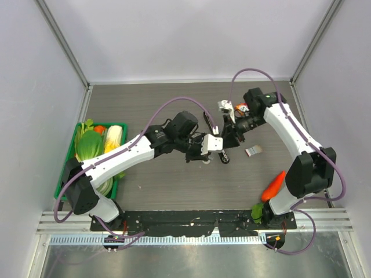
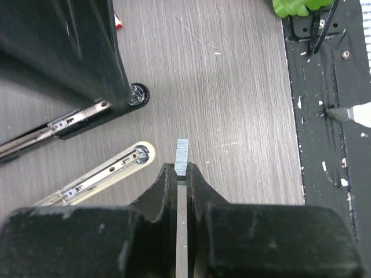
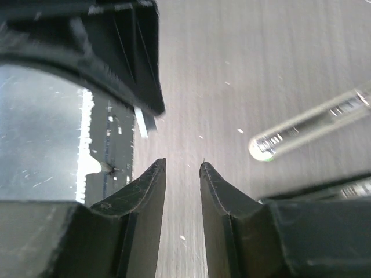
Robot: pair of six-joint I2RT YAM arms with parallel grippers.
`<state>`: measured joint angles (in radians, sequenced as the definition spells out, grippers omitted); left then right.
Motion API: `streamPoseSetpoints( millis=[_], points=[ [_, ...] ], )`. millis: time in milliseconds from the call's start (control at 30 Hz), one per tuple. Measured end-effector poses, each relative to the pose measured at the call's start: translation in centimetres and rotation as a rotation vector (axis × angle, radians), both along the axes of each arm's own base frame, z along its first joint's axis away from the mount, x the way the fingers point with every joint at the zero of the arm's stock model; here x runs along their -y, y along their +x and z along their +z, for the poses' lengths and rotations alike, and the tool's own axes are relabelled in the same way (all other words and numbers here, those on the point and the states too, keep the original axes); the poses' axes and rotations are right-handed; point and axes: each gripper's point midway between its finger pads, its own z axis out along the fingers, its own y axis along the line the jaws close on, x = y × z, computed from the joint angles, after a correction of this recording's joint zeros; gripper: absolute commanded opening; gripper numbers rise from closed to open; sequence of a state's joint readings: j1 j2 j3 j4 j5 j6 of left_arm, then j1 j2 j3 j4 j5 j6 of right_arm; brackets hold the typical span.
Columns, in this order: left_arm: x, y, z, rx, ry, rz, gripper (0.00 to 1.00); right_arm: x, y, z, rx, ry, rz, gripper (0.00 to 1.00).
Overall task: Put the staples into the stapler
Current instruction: Pick up the staple from the center of the board.
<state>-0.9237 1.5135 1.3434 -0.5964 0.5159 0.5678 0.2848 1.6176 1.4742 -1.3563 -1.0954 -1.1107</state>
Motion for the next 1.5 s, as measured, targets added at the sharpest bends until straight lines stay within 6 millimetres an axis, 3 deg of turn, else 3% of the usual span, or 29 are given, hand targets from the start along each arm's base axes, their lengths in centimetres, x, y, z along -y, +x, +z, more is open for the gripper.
streamPoseSetpoints(
  millis=[100,167,300,433,633,833,1200,1500],
  points=[
    [-0.3,0.6,-0.3,-0.074,-0.021,0.069,0.04,2.6,1.2,0.3,0.07,-0.035,-0.124,0.51],
    [-0.4,1.5,0.1,-0.145,-0.061,0.127,0.04,3.7,1.0,0.1,0.147,-0.064,-0.195,0.61],
    [-0.5,4.0,1.5,-0.32,-0.177,0.243,0.05,4.0,-1.0,0.4,0.391,-0.063,-0.283,0.66],
    [0.3,5.5,1.3,-0.538,-0.261,0.312,0.07,3.4,-0.9,1.0,0.576,0.002,-0.333,0.66],
    [2.4,4.3,-0.3,-0.847,-0.279,0.323,0.08,1.6,0.6,0.9,0.703,0.038,-0.33,0.66],
    [3.8,4.0,0.5,-1.052,-0.305,0.305,0.05,0.9,1.0,-0.8,0.785,0.016,-0.305,0.66],
    [3.7,3.0,1.3,-1.153,-0.289,0.199,0.02,1.7,1.5,0.5,0.897,0.021,-0.347,0.64],
    [2.9,3.2,1.3,-1.132,-0.288,0.182,0.03,1.8,1.0,0.6,0.949,0.022,-0.283,0.54]
  ],
)
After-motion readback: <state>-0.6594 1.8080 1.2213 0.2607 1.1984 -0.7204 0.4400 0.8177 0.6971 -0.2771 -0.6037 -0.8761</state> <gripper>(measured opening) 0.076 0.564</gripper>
